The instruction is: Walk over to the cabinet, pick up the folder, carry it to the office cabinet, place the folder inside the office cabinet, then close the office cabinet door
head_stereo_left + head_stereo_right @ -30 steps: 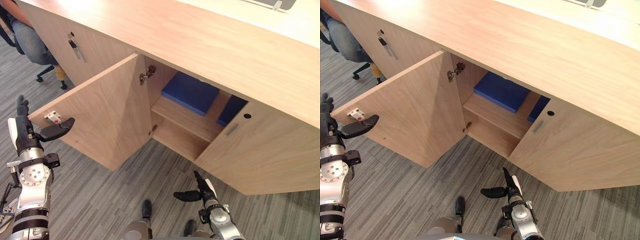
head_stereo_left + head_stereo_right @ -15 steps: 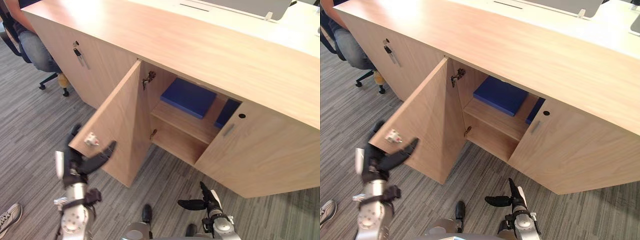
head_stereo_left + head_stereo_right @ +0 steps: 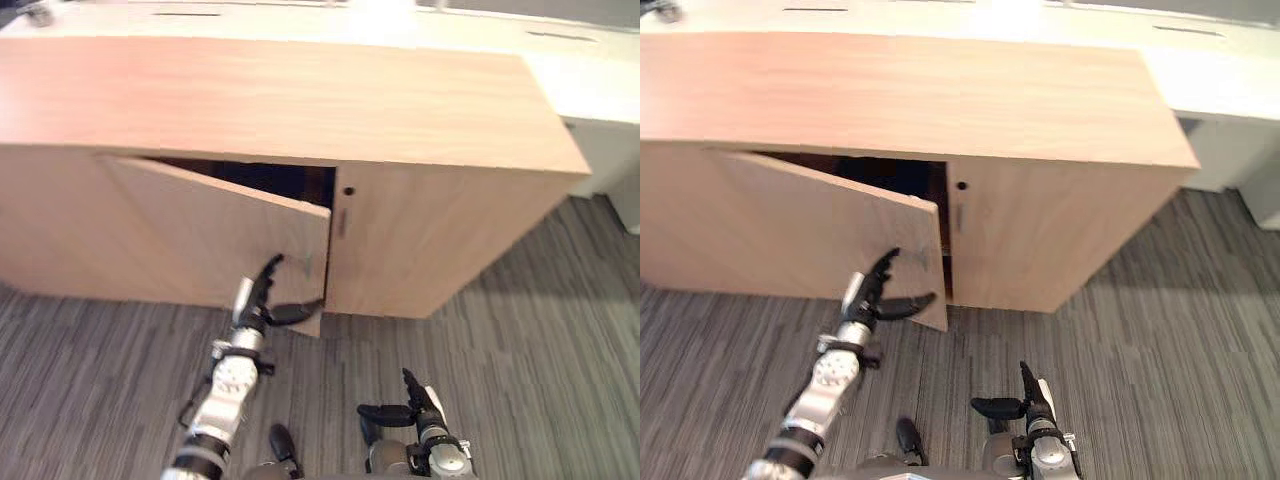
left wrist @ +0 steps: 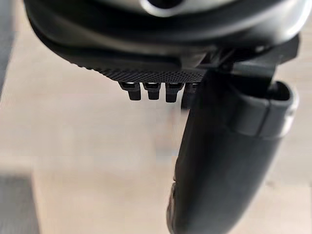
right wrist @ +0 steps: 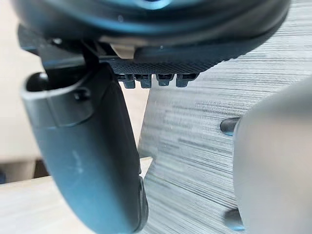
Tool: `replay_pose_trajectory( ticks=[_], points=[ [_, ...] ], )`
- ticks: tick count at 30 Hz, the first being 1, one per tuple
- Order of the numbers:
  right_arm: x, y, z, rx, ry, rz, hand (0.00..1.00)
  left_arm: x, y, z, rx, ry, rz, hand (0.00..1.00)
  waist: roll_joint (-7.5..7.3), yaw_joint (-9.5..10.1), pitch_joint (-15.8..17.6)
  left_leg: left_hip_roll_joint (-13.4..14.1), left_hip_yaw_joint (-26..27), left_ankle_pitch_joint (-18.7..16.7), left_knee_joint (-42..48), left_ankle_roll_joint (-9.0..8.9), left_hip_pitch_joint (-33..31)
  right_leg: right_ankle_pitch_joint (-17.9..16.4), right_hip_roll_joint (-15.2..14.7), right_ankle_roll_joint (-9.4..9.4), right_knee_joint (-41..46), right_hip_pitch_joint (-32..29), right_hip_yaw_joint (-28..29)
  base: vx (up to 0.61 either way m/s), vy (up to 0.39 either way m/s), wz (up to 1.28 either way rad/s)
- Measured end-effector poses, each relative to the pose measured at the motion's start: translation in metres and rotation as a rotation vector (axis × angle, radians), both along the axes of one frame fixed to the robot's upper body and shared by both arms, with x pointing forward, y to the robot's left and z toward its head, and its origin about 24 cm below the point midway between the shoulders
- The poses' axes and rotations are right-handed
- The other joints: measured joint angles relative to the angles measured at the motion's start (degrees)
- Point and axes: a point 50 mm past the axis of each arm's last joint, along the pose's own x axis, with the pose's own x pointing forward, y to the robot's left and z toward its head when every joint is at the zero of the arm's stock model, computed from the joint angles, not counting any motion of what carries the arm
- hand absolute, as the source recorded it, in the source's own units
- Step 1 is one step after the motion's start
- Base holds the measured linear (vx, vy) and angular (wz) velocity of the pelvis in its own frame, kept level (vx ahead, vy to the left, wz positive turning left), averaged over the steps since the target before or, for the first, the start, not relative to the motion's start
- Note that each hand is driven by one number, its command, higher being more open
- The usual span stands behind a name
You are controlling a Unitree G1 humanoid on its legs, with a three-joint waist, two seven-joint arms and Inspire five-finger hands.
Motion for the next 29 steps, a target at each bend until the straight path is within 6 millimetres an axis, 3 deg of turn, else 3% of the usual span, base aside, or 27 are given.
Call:
replay_pose_trajectory(
  ticks=[3, 5, 8, 12, 16, 18, 20, 25, 29],
  points=[
    [-0.001, -0.009, 0.001, 0.003, 0.0, -0.017, 1.0, 0.019, 0.061, 0.027, 0.167, -0.011, 0.147, 1.0, 0.87, -0.67, 0.25, 0.79, 0.33, 0.18, 0.01, 0.02, -0.01, 0.5, 1.03, -0.15, -0.98, 0.06, 0.11, 0.11, -0.076, -0.18],
    [-0.002, -0.016, 0.001, -0.011, 0.005, -0.008, 1.0, 0.024, 0.077, 0.04, 0.235, -0.019, 0.171, 1.0, 1.38, -0.67, 0.56, 1.04, 0.02, 0.14, 0.02, -0.07, -0.18, 0.53, 1.25, -0.2, -1.25, 0.08, -0.19, 0.08, -0.067, 0.0],
    [-0.003, -0.027, 0.002, -0.029, 0.008, -0.018, 1.0, 0.028, 0.08, 0.045, 0.263, -0.021, 0.177, 1.0, 2.32, -0.66, 1.09, 0.99, -0.77, 0.15, 0.01, -0.08, -0.31, 0.53, 1.15, -0.2, -1.27, 0.05, -0.67, 0.06, -0.043, 0.02],
    [-0.008, -0.033, 0.0, -0.037, 0.028, -0.033, 1.0, 0.024, 0.071, 0.037, 0.244, -0.011, 0.151, 1.0, 2.42, -0.83, 1.11, 0.9, -2.24, 0.21, 0.01, -0.16, -0.57, 0.51, 0.94, -0.23, -1.26, 0.36, -2.09, -0.01, -0.028, 0.15],
    [-0.014, -0.038, -0.003, -0.037, 0.044, -0.076, 1.0, -0.015, 0.035, -0.003, 0.119, 0.041, 0.067, 1.0, 2.59, -0.99, 1.08, 0.67, -4.22, 0.48, 0.0, -0.24, -0.39, -0.01, 0.56, -0.86, -1.23, 1.5, -4.06, -0.04, -0.02, 0.22],
    [-0.017, -0.039, -0.003, -0.042, 0.05, -0.09, 1.0, -0.052, 0.016, -0.044, 0.019, 0.184, 0.042, 1.0, 2.64, -0.31, 1.08, 0.86, -5.07, 0.77, -0.02, -0.37, -0.03, -0.43, 0.7, -1.19, -1.18, 2.24, -4.9, -0.04, -0.038, 0.19],
    [-0.018, -0.041, -0.004, -0.048, 0.051, -0.103, 1.0, -0.083, 0.008, -0.072, -0.033, 0.312, 0.036, 1.0, 2.81, 0.12, 0.98, 1.08, -6.09, 1.0, -0.28, -0.55, 0.08, -0.9, 0.87, -1.6, -1.16, 2.84, -5.87, -0.04, -0.046, 0.24],
    [-0.014, -0.048, -0.001, -0.067, 0.036, -0.16, 1.0, -0.163, 0.01, -0.134, -0.108, 0.681, 0.082, 1.0, 4.0, 2.57, 0.13, 1.78, -6.73, 0.88, -0.33, -1.15, 0.46, -1.6, 1.28, -1.73, -1.26, 3.7, -6.68, -0.02, -0.032, 0.09],
    [-0.006, -0.05, 0.0, -0.067, 0.019, -0.172, 1.0, -0.2, 0.016, -0.152, -0.136, 0.84, 0.138, 1.0, 3.98, 2.94, 0.07, 1.93, -7.58, 0.83, -0.34, -1.37, 0.83, -1.8, 1.22, -1.64, -1.6, 4.76, -7.61, 0.0, -0.012, 0.12]
  ],
)
